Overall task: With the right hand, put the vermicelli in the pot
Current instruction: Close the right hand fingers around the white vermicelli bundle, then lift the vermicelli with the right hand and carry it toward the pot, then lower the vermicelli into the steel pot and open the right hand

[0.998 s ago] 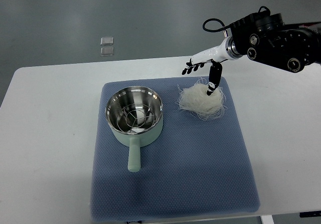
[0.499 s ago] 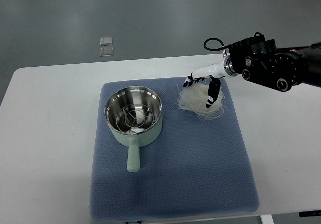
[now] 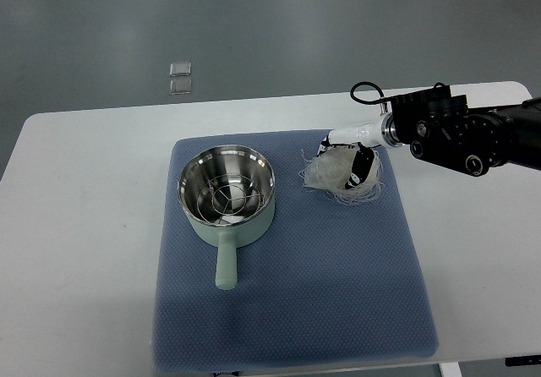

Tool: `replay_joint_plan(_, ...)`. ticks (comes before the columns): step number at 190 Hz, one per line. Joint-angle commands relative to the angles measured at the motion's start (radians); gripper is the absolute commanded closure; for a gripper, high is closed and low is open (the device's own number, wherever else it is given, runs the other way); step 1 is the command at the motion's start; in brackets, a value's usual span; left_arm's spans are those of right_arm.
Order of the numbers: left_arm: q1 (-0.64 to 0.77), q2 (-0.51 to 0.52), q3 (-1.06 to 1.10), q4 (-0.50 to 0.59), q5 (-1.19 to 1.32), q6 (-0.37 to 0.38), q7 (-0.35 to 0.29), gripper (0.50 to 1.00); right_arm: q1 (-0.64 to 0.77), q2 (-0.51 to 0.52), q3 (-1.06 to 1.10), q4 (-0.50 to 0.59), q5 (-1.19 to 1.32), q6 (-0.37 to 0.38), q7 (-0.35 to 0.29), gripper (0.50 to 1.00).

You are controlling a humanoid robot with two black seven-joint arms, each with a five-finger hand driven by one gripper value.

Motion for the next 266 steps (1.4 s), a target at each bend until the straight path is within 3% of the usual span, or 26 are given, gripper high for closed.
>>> replay_joint_plan(1,0.000,0.000,0.001,0.002,-0.001,0.001,0.000,0.500,0.001,-0.001,-0.002,0.001,-0.001,-0.005,-0.002,1.000)
replay_joint_plan(44,0.000,0.000,0.001,0.005,-0.001,0.001,0.000,0.500,0.083,-0.026,0.006,0.024,0.018,0.004,-0.001,1.000)
replay_joint_plan(78,0.000,0.000,0.001,0.005,-0.001,0.001,0.000,0.500,0.270,-0.147,0.012,0.220,0.028,0.073,-0.001,1.000)
replay_joint_plan(132,0.000,0.000,0.001,0.000,0.000,0.000,0.000,0.500,0.613,-0.328,0.016,0.436,0.122,0.182,-0.001,1.000)
replay_joint_plan(160,0.000,0.000,0.001,0.000,-0.001,0.000,0.000,0.500,0.692,-0.344,0.006,0.487,0.140,0.187,-0.004,1.000)
replay_joint_plan(183,0.000,0.000,0.001,0.000,-0.001,0.000,0.000,0.500,0.695,-0.311,0.006,0.484,0.157,0.174,-0.006,1.000)
replay_joint_plan(216,0.000,0.000,0.001,0.000,-0.001,0.000,0.000,0.500,0.666,-0.153,0.006,0.444,0.232,0.087,-0.006,1.000)
replay_joint_plan(266,0.000,0.000,0.000,0.006,-0.001,0.000,-0.002,0.500,0.549,0.147,0.006,0.237,0.238,0.035,-0.006,1.000)
